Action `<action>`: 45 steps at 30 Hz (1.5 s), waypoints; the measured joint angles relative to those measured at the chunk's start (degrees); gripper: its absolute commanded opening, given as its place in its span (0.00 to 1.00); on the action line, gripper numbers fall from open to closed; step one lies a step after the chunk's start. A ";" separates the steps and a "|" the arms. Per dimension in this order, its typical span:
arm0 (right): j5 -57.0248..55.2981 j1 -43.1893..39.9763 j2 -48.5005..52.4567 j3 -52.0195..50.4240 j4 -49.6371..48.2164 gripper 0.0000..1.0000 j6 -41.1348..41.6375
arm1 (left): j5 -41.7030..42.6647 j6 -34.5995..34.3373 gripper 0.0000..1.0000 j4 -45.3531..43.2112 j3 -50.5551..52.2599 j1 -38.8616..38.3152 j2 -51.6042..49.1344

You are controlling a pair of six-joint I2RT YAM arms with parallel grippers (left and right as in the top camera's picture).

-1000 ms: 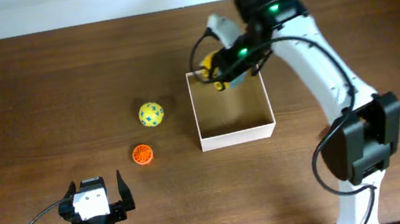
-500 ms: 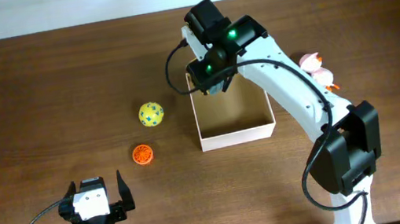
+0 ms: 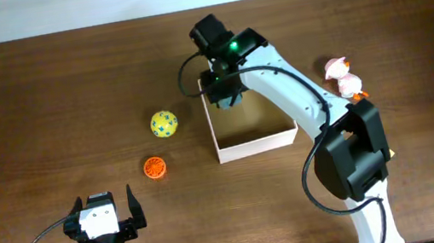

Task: Pack container
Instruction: 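Lift the truck with the right gripper and carry it into the box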

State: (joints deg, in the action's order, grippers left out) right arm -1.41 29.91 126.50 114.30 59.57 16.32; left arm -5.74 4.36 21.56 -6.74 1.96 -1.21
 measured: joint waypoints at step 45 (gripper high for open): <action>0.81 4.96 3.02 -0.37 0.79 0.52 -0.07 | 0.00 0.00 0.99 0.00 0.00 0.00 0.00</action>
State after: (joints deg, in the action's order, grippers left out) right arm -0.60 34.87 129.51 113.93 60.36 16.25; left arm -5.74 4.36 21.56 -6.74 1.96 -1.21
